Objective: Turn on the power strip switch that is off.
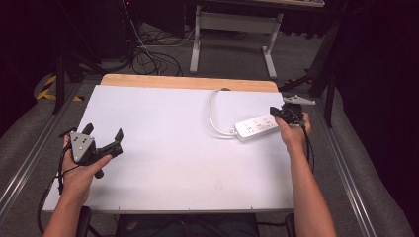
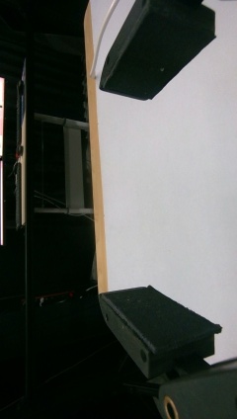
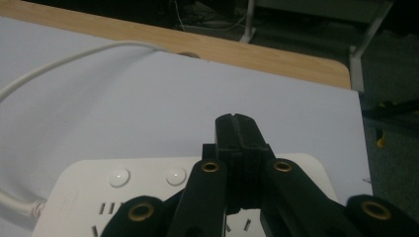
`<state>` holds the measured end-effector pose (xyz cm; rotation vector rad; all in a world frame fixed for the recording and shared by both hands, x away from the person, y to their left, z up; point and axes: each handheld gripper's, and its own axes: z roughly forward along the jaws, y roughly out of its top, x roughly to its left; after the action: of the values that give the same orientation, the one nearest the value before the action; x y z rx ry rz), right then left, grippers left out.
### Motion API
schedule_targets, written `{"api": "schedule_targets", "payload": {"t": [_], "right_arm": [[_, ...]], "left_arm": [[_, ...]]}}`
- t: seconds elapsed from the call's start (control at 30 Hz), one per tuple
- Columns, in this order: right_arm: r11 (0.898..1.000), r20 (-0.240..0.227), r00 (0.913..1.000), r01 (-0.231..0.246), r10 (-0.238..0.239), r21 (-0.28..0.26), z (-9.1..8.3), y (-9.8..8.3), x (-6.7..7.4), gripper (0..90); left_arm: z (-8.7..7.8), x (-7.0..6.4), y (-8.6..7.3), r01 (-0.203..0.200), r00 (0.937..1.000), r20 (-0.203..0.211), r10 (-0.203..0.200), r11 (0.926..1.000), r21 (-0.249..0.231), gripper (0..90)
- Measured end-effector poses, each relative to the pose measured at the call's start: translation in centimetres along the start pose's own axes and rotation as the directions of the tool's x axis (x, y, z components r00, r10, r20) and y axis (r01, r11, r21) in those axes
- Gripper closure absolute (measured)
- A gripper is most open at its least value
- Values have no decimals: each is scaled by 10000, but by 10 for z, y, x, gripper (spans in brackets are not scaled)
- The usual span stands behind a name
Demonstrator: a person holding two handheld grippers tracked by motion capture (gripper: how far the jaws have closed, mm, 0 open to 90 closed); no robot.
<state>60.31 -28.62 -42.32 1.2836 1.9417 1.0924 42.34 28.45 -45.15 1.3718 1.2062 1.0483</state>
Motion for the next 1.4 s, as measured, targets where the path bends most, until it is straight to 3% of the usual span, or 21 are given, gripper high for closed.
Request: {"api": "schedule_targets", "payload": {"t": [0.1, 0.4, 0.73, 0.9, 1.3, 1.4], "right_arm": [[9986, -146, 9992, 359, -365, -385, -9, -1, 3, 883], [9906, -630, 9971, 343, -429, -1322, -40, -5, 24, 900], [9770, -746, 9923, 821, -984, -1969, -77, -19, 48, 855], [9740, -719, 9916, 903, -1073, -2078, -82, -26, 52, 739], [9601, -712, 9924, 782, -1008, -2686, -90, -29, 55, 645], [9573, -749, 9932, 651, -896, -2818, -94, -34, 54, 586]], "left_arm": [[1, 0, 0, 38, 10000, -4, -38, 10000, -11, 67], [-1, 1, 0, 105, 9999, -75, -105, 9999, -31, 67], [-1, 1, 1, 85, 10000, -46, -85, 9999, -64, 67], [-1, 1, 1, 72, 10000, -25, -72, 10000, -49, 67], [-2, 2, 1, 138, 9999, -37, -139, 9999, -89, 67], [-1, 2, 1, 123, 9999, -49, -124, 9999, -71, 67]]}}
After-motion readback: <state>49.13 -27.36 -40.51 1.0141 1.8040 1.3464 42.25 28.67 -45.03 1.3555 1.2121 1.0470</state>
